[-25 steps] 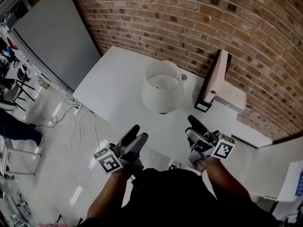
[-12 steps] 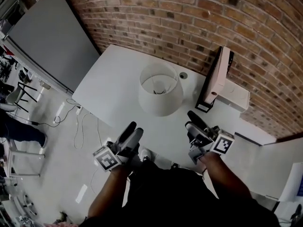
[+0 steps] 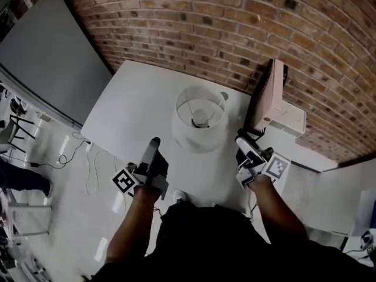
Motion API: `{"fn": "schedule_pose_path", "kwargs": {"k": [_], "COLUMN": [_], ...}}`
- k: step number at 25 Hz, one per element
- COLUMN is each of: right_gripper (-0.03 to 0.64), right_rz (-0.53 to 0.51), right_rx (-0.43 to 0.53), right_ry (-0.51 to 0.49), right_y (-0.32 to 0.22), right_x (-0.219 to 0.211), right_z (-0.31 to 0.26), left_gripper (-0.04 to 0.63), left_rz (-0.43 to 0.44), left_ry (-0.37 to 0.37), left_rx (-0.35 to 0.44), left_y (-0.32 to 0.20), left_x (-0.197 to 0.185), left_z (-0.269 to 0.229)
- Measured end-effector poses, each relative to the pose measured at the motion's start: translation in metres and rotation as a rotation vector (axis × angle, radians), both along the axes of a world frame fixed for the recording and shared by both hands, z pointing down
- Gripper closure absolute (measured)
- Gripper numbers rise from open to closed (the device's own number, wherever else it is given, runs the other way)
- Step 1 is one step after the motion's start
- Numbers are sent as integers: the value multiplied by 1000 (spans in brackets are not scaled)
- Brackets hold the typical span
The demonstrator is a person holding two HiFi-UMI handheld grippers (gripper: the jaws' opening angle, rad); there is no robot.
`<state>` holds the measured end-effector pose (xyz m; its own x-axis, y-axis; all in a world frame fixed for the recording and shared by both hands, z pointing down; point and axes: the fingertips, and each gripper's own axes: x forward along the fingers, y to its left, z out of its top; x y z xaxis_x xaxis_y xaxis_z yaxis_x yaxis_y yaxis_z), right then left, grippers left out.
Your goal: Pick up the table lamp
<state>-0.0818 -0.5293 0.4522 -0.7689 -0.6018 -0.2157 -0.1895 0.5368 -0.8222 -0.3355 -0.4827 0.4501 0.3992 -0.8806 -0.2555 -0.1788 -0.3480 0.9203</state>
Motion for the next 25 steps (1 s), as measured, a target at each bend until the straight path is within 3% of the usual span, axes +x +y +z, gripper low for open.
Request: {"fn": "schedule_pose_path", "kwargs": {"k": [8, 17, 25], "right_gripper": [109, 110, 99], "right_rz": [86, 116, 14], "right_rx": [-95, -184, -228], "right_ry": [-137, -252, -371], "right_y": [-58, -100, -110], "right_x": [7, -1, -26], "right_z": [35, 77, 83], "left_gripper": [181, 181, 181], "left_rz": [11, 74, 143], "left_ry": [130, 242, 361], "left_rx": [-35, -51, -15], "left_y": [-62, -110, -129], "left_x": [-22, -9, 15], "left_z": [53, 89, 82]}}
